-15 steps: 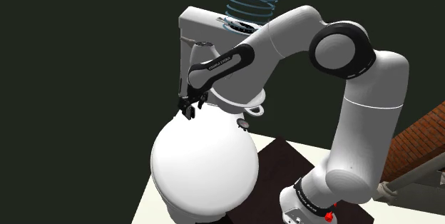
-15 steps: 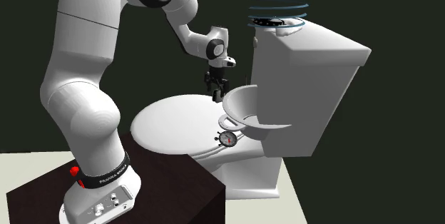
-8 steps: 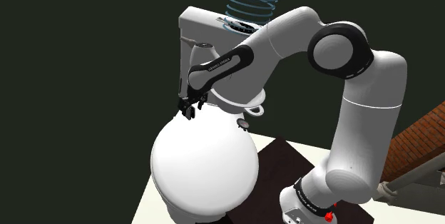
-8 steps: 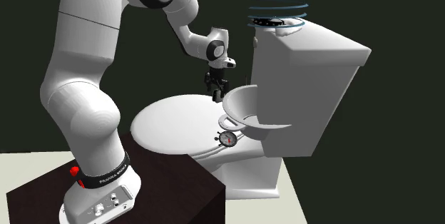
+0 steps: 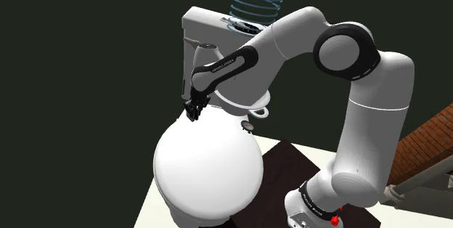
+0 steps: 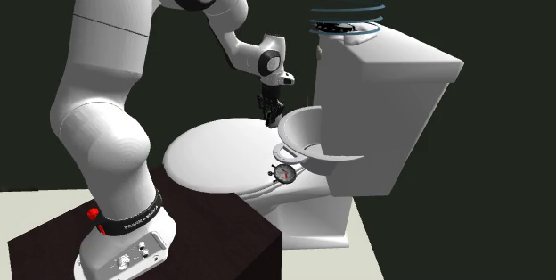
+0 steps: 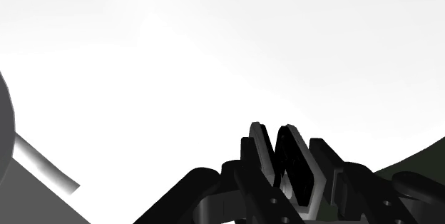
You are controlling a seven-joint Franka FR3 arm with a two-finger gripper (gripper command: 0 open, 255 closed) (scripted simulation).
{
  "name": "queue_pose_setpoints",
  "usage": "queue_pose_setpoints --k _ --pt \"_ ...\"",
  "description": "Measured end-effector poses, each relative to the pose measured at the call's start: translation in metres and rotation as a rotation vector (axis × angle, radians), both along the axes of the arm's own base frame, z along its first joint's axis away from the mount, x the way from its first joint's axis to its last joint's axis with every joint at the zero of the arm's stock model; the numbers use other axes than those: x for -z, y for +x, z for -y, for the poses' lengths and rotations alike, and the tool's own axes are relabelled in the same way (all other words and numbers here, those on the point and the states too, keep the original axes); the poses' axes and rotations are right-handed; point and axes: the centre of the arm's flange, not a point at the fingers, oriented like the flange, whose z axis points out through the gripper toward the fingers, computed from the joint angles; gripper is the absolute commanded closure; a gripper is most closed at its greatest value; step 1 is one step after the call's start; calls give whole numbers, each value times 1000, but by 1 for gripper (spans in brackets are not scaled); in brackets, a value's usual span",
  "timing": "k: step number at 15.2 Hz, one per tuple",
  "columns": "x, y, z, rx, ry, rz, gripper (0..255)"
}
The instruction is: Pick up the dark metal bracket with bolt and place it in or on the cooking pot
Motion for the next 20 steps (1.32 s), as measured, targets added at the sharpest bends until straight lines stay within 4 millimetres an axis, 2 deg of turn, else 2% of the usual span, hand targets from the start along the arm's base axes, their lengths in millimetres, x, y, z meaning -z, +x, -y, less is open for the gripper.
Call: queue_pose_setpoints --k 2,5,20 --pt "0 0 0 0 0 0 255" --pt "-11 0 1 0 0 0 255" --pt "-89 0 1 0 0 0 255"
